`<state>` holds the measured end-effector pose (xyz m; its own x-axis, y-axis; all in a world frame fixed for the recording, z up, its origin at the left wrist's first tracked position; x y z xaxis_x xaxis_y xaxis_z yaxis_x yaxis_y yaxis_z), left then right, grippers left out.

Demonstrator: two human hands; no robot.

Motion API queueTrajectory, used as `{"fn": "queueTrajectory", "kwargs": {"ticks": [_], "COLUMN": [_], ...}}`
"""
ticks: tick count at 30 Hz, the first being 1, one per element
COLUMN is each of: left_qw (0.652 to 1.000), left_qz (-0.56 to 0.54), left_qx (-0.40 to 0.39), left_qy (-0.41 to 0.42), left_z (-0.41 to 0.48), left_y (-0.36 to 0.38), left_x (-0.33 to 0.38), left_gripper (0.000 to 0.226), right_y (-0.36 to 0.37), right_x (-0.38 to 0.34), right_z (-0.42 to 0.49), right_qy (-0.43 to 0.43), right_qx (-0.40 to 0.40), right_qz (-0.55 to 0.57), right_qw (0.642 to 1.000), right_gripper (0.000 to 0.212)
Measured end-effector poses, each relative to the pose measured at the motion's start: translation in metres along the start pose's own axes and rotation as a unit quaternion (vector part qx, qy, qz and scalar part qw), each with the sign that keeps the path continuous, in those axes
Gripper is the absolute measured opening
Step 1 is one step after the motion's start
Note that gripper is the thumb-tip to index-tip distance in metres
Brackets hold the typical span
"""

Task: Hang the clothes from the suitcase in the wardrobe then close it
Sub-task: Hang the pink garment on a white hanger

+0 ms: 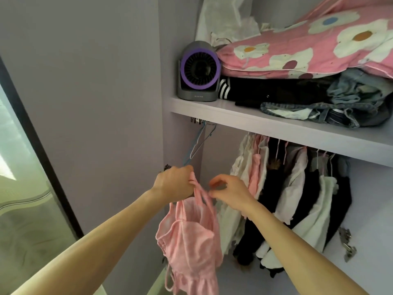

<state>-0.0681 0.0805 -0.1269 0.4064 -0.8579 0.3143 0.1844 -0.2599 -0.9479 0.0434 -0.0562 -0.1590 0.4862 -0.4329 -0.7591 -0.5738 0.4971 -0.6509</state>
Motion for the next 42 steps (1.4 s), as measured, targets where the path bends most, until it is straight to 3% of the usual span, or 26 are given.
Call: {"fn": "queueTrajectory", "kwargs": {"ticks": [2,5,10,16,19,22,26,29,34,37,42], "left_qw": [0.994,0.969,0.878,0.777,0.761,0.763,0.756,0.761,0.769,0.791,0.864], "left_qz": [0.099,0.231,0.461,0.617,0.629,0.613,0.602,0.595,0.589,0.570,0.479], "left_qx": [0.041,0.075,0.116,0.116,0.154,0.199,0.247,0.248,0.233,0.205,0.108], "left_qy": [0.013,0.038,0.061,0.052,0.046,0.050,0.067,0.076,0.087,0.088,0.112], "left_z": [0.009,0.026,0.065,0.104,0.117,0.125,0.130,0.128,0.124,0.119,0.110], "left_y": [-0.018,-0.038,-0.066,-0.056,-0.043,-0.039,-0.043,-0.039,-0.035,-0.038,-0.042], "left_x": [-0.010,-0.031,-0.090,-0.147,-0.164,-0.175,-0.176,-0.175,-0.174,-0.174,-0.165], "left_gripper": [0.019,0.029,0.041,0.067,0.071,0.076,0.078,0.076,0.078,0.079,0.067], "right_y": [0.015,0.028,0.051,0.081,0.103,0.117,0.120,0.121,0.078,0.051,0.014], "right_x": [-0.004,-0.011,-0.007,0.012,0.035,0.052,0.049,0.049,0.037,0.018,0.004], "right_z": [0.020,0.056,0.128,0.221,0.270,0.305,0.312,0.313,0.297,0.274,0.230], "right_qy": [0.028,0.056,0.099,0.145,0.151,0.150,0.156,0.164,0.191,0.192,0.189], "right_qx": [-0.038,-0.017,0.003,0.078,0.120,0.150,0.206,0.216,0.308,0.332,0.311], "right_qz": [-0.018,-0.040,-0.068,-0.043,0.009,0.016,-0.066,-0.076,-0.084,-0.116,-0.173], "right_qw": [0.999,0.998,0.993,0.985,0.981,0.977,0.964,0.959,0.928,0.916,0.915], "right_gripper": [0.033,0.031,0.039,0.047,0.051,0.046,0.038,0.038,0.051,0.046,0.037]}}
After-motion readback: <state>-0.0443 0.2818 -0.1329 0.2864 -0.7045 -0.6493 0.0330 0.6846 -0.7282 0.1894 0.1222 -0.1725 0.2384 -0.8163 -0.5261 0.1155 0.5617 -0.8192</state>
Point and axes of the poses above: each hand's wrist, its own z-axis towards the middle knuckle, its own y-axis out of the palm, x = y × z, the point moved 7 cm from there along z, towards the middle knuckle, and after that the axes turned 3 degrees about -x, right-handed, at the moved point
